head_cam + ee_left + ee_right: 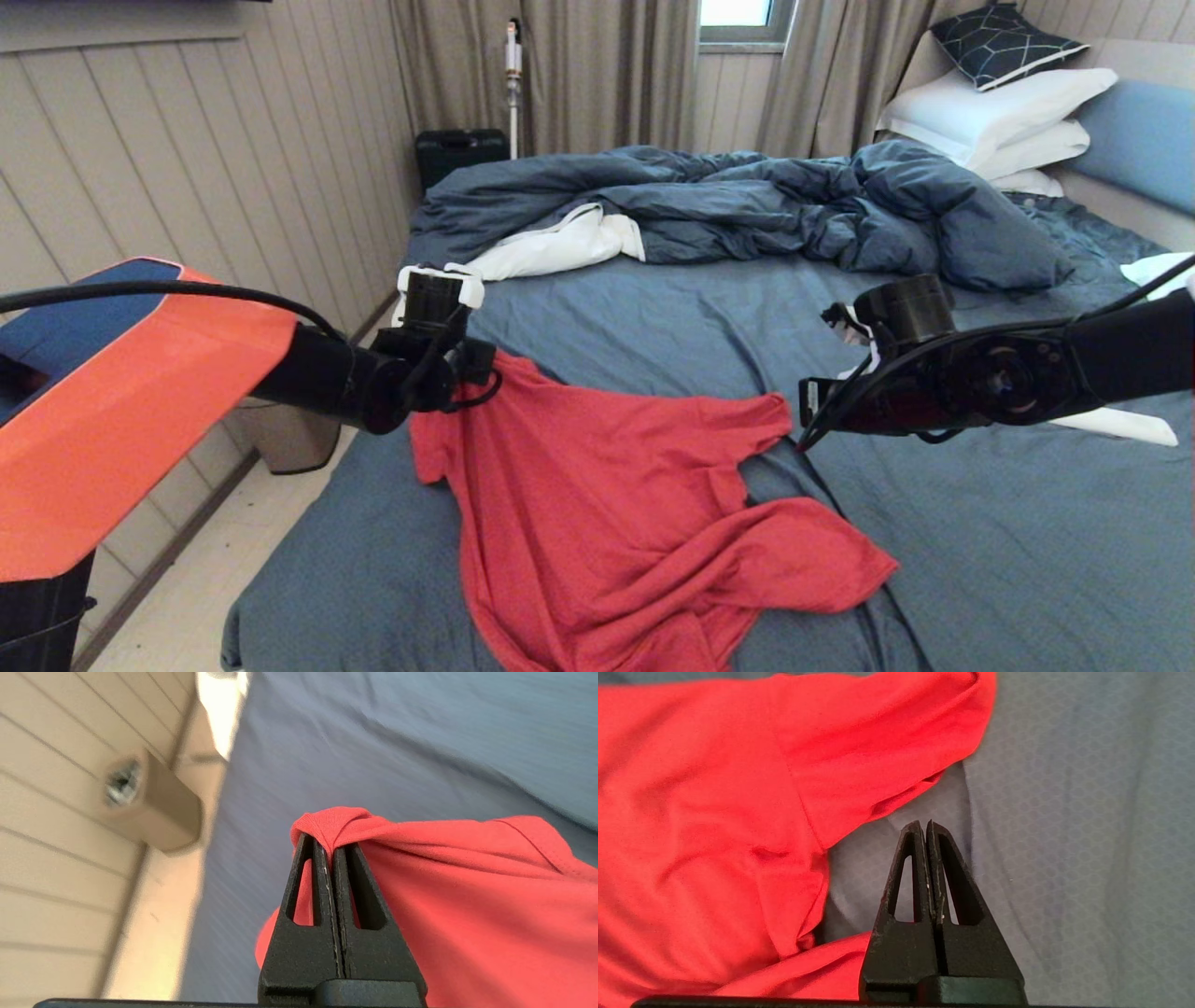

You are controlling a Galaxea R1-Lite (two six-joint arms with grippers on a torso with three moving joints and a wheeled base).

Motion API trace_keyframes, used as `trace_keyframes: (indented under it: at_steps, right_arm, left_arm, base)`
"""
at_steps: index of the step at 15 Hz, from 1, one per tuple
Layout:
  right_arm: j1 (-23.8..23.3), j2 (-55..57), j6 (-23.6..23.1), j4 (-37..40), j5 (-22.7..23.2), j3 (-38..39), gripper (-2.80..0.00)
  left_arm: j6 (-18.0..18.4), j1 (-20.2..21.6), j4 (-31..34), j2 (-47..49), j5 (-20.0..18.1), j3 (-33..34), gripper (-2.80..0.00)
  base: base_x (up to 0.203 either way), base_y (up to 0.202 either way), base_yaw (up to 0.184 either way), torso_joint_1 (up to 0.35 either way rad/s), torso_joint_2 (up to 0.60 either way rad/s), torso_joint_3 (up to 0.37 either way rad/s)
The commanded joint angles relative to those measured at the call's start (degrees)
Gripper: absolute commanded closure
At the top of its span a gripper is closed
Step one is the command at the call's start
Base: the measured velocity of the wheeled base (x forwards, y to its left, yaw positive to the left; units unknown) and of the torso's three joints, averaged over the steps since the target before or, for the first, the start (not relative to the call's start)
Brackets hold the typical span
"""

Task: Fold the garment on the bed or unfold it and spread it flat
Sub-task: Unford the red T-shirt

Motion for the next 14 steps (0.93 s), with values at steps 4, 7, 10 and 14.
trace_keyframes:
  at_steps: [4,7,10,14]
  right_arm:
    - [0.05,0.12,0.1,0.0,0.02,-0.02,0.0]
    - [0.05,0.12,0.02,0.0,0.02,-0.02,0.0]
    - [0.05,0.12,-0.07,0.0,0.11,-0.02,0.0]
    - [0.13,0.21,-0.07,0.08,0.2,0.07,0.0]
  left_arm:
    - [6.8,2.12,-5.92,4.63,0.63,-0.09,0.0]
    - [7.49,2.1,-6.21,6.94,1.83,-0.02,0.0]
    - [7.56,1.91,-4.95,7.96,2.2,-0.02,0.0]
    - [8.11,1.82,-4.34,7.63,5.44,0.06,-2.8]
  base:
    - [0.0,0.0,0.0,0.0,0.0,0.0]
    - [0.0,0.0,0.0,0.0,0.0,0.0]
    - [0.0,0.0,0.0,0.0,0.0,0.0]
    - [0.0,0.0,0.0,0.0,0.0,0.0]
